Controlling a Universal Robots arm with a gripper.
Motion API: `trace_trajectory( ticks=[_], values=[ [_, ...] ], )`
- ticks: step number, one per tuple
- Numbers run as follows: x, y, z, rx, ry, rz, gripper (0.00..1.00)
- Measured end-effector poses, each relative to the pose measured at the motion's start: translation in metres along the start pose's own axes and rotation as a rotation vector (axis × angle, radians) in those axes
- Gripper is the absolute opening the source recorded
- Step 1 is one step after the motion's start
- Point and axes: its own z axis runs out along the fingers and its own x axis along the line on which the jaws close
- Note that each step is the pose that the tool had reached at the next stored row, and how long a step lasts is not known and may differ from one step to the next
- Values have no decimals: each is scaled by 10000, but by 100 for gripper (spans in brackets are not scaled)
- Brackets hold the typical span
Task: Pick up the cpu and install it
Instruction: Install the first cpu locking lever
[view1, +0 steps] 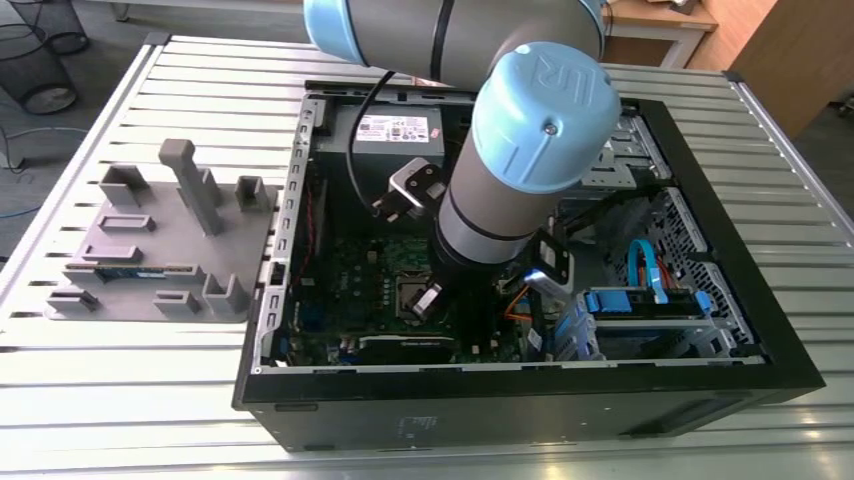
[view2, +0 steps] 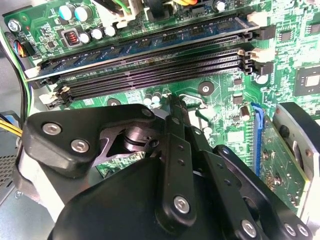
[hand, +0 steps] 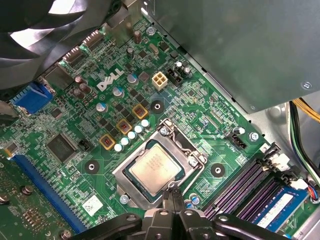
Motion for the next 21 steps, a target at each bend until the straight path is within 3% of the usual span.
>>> trace_trajectory(
  ticks=[16, 21],
  values=[
    [-18, -25, -2, -29, 112, -676, 11],
    [-33, -43, -2, -33, 119, -764, 11]
  ],
)
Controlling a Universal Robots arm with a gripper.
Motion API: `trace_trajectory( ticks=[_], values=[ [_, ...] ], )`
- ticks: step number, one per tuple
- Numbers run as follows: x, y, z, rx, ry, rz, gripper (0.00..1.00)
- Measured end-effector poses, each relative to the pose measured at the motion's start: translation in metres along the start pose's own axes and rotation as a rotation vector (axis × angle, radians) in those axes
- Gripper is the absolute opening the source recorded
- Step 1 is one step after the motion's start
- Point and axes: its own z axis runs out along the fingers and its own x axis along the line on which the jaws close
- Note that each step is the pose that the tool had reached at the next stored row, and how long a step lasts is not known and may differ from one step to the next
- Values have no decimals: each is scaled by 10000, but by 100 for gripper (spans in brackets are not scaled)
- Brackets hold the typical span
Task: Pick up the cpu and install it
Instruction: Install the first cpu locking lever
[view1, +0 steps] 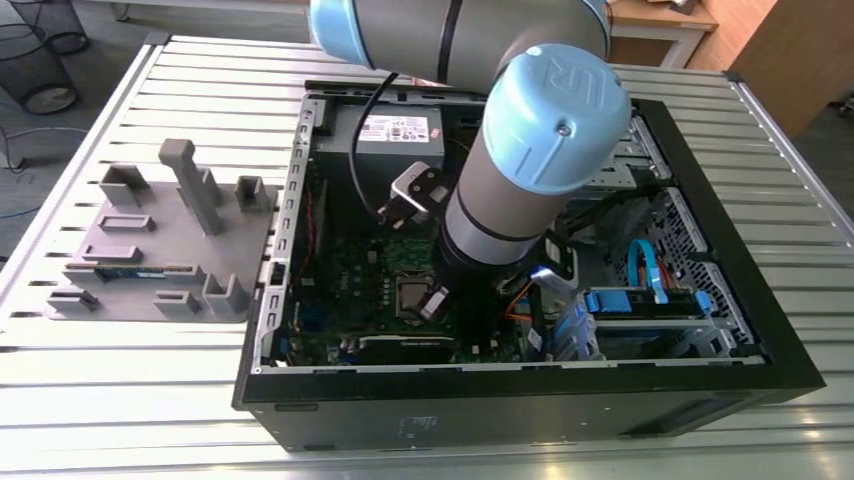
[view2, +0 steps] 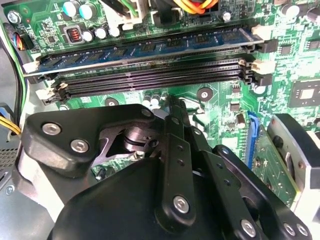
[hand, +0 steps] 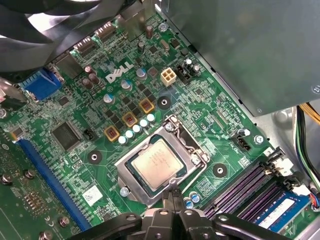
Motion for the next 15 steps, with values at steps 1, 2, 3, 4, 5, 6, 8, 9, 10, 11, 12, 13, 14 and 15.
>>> trace_trajectory(
  ticks=[1, 2, 3, 4, 5, 6, 8, 9, 10, 11, 12, 13, 14, 15],
  values=[
    [0, 0, 0, -1, 4, -19, 11],
    [0, 0, -1, 0, 12, -43, 11],
    [0, -1, 0, 2, 21, -75, 11],
    [0, -1, 1, 4, 31, -114, 11],
    [1, -2, 2, 6, 42, -155, 11],
    [2, -3, 3, 7, 50, -195, 11],
    [6, -6, 3, 12, 72, -275, 11],
    [9, -8, 2, 15, 83, -315, 11],
    [12, -11, 1, 15, 91, -356, 11],
    [13, -11, 1, 16, 99, -392, 11],
    [13, -11, 0, 15, 103, -418, 11],
    [14, -11, 0, 14, 107, -436, 11],
    [14, -12, 2, 13, 109, -451, 11],
    [14, -13, 5, 13, 112, -468, 11]
  ],
)
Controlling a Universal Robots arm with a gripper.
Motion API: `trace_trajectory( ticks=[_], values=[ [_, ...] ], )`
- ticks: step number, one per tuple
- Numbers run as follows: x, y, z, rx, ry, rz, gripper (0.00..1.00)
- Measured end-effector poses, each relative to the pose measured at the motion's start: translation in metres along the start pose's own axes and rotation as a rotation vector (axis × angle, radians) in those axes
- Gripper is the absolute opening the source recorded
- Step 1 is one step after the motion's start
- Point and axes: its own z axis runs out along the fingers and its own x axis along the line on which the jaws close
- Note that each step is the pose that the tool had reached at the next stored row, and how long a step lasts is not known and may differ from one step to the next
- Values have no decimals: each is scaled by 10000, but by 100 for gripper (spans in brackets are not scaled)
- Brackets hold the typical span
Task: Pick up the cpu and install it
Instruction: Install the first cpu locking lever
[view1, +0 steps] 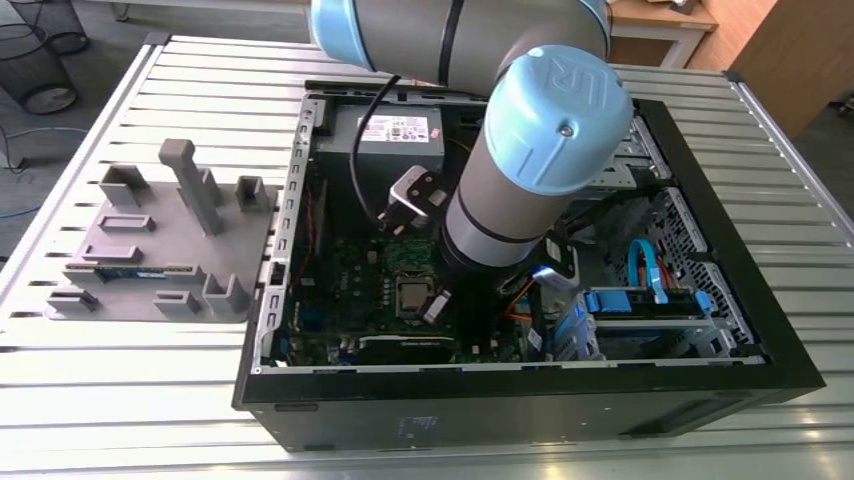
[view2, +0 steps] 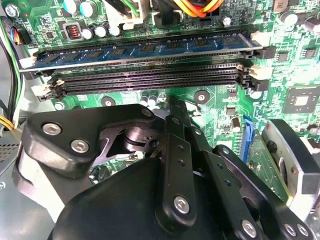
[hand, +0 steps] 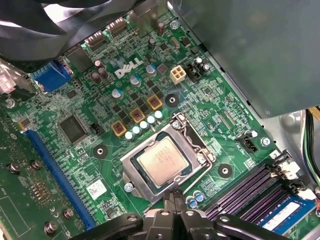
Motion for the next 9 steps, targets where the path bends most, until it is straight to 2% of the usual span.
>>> trace_trajectory(
  ticks=[9],
  values=[
    [17, -14, 5, -6, 22, -186, 11]
  ],
)
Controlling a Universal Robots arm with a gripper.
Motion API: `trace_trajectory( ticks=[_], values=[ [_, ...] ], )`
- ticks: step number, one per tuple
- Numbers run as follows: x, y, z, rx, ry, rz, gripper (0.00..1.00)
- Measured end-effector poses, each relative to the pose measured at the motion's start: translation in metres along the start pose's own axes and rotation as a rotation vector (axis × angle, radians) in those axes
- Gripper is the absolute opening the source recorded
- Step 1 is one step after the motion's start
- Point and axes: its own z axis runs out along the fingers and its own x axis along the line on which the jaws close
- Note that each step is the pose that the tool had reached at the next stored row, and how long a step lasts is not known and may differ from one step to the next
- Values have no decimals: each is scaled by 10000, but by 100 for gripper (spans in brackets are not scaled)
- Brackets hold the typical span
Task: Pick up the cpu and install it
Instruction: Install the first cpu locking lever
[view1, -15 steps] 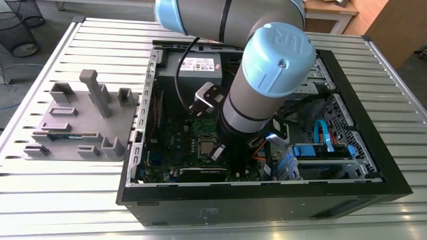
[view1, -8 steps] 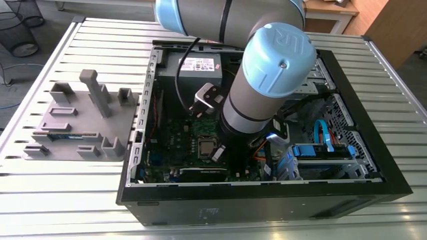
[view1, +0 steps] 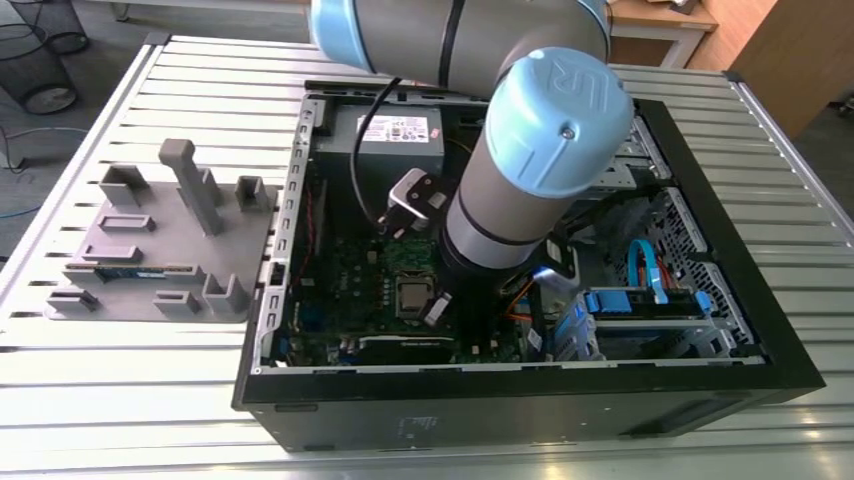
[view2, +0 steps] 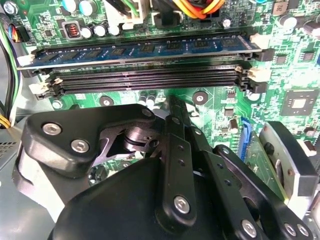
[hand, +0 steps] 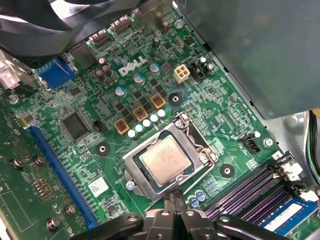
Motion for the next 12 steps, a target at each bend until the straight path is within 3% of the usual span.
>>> trace_trajectory(
  ticks=[8, 12],
  values=[
    [18, 4, -18, -4, -1, -14, 11],
    [15, 19, -117, -2, 3, -11, 11]
  ],
)
